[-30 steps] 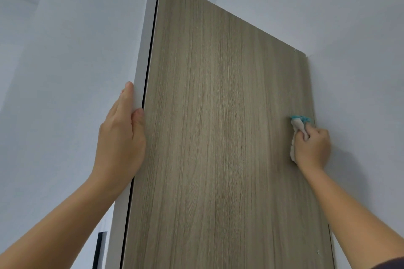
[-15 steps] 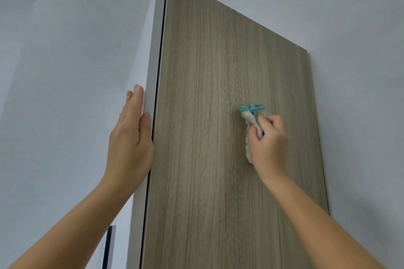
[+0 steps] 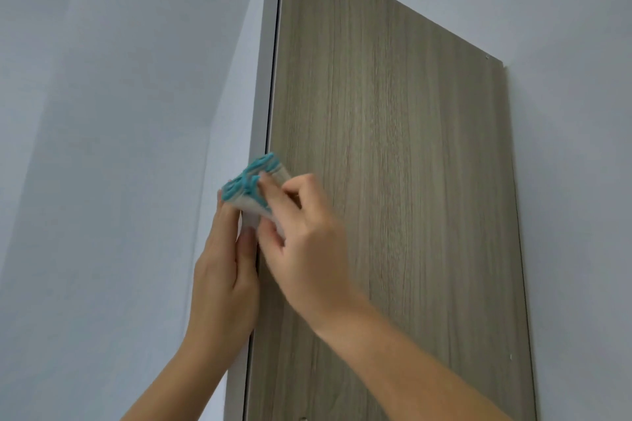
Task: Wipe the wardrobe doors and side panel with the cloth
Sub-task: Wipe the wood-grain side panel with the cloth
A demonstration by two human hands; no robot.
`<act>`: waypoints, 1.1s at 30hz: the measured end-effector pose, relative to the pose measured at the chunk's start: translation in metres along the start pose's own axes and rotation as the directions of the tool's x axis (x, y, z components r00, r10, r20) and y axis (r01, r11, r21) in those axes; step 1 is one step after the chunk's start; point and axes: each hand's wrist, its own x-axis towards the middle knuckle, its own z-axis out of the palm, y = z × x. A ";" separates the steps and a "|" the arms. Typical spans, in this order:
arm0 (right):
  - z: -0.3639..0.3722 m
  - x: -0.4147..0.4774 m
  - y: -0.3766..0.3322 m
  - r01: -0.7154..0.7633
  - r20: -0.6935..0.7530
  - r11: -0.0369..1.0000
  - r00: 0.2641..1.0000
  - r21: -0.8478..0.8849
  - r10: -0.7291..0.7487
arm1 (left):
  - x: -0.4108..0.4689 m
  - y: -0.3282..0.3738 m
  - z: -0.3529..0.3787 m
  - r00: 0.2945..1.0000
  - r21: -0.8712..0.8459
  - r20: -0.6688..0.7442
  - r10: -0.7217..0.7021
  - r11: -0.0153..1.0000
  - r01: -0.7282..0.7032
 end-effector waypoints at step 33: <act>-0.079 -0.061 0.177 -0.311 -0.205 0.927 0.941 -0.208 0.270 | -0.024 -0.008 0.005 0.995 0.029 -0.063 -0.073 0.997 0.075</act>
